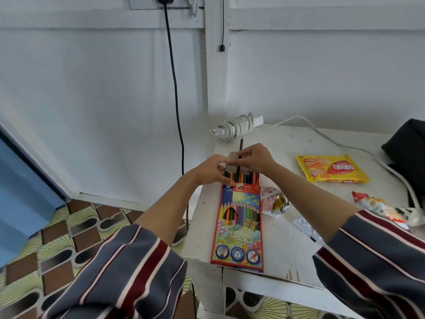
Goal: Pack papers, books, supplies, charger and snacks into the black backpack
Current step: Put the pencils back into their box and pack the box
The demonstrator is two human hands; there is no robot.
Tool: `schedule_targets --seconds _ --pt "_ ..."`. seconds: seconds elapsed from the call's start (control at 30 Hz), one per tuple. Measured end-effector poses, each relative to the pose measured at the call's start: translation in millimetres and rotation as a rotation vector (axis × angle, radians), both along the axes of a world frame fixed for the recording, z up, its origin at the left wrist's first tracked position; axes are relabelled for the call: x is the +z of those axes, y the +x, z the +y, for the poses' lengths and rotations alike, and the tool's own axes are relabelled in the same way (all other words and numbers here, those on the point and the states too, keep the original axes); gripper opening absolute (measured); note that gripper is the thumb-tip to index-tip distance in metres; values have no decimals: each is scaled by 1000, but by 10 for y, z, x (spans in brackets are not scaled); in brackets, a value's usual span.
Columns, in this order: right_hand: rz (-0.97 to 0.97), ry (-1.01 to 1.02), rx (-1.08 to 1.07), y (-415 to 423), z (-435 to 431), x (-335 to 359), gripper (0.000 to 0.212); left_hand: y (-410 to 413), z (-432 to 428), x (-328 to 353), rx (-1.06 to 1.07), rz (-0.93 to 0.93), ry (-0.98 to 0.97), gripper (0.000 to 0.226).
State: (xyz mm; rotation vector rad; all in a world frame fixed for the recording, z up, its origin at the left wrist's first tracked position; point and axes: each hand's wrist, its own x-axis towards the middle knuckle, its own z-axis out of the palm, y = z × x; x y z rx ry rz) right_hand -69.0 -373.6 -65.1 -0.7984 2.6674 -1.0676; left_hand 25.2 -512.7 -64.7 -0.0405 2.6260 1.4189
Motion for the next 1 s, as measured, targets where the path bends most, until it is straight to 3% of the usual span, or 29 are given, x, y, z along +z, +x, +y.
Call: schedule_targets --seconds 0.17,0.3,0.4,0.53,0.67,0.77,0.83,0.9,1.0 --pt "16 -16 -18 23 -27 -16 50 -5 6 -1 26 -22 14 57" --pt "98 124 -10 31 -21 -30 41 -5 -5 -4 38 -39 4 61" --pt "118 196 40 38 11 -15 46 -6 -4 -1 33 -47 -3 62" --pt "71 288 158 -32 38 -21 58 -12 0 0 28 -44 -14 61" --pt "66 488 336 -1 71 63 47 -22 -9 -21 30 -51 -38 61" --pt "156 450 276 4 98 172 39 -23 -8 -31 44 -54 -28 55" --pt "198 431 236 10 114 183 44 -27 -16 -34 56 -65 -9 56" --pt "178 497 302 34 116 145 52 -28 -27 -36 51 -73 2 58" --pt "102 538 400 48 121 69 47 -26 -33 -42 46 -73 8 58"
